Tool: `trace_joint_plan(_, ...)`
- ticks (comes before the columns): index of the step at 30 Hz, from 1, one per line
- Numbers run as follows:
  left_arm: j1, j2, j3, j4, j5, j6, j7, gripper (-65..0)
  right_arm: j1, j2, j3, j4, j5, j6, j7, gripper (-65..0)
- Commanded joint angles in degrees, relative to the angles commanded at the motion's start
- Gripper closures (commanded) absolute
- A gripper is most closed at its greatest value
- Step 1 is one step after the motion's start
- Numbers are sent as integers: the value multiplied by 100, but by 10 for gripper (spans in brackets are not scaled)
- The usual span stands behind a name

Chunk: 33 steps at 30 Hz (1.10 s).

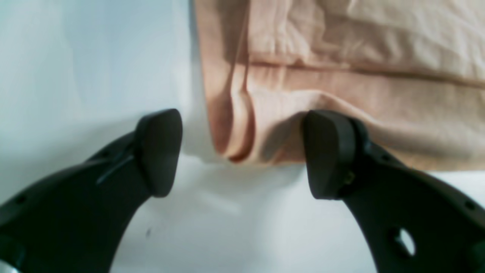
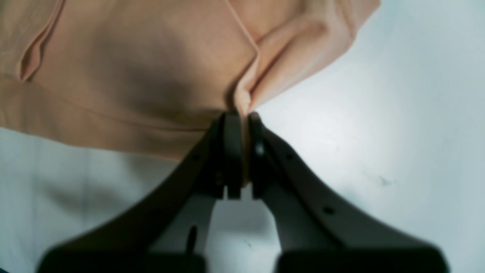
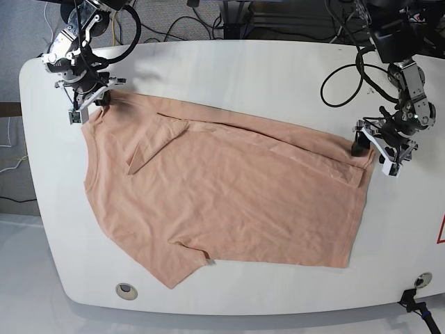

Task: Fold the T-shirt properly
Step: 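Drag the shirt edge away from the hem with both grippers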

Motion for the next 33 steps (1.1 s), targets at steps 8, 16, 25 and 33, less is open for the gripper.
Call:
trace_joint_plan(8,114,9,202,-9,0,0,-53,-247,0,0,0,0,0,0,0,0)
trace_joint_plan(16,123,0,193,9,0,0,-26,0,0,0,-9,9,0,0,0,0)
trace_joint_plan(25,1046,-26,176,967,0,0,-9,0,-246,9,0,229,9,0,-237,0)
trace_joint_plan(33,2215,0,-141,2532,0,-4,774,0,-809,141,0,492,9,0,-325,0)
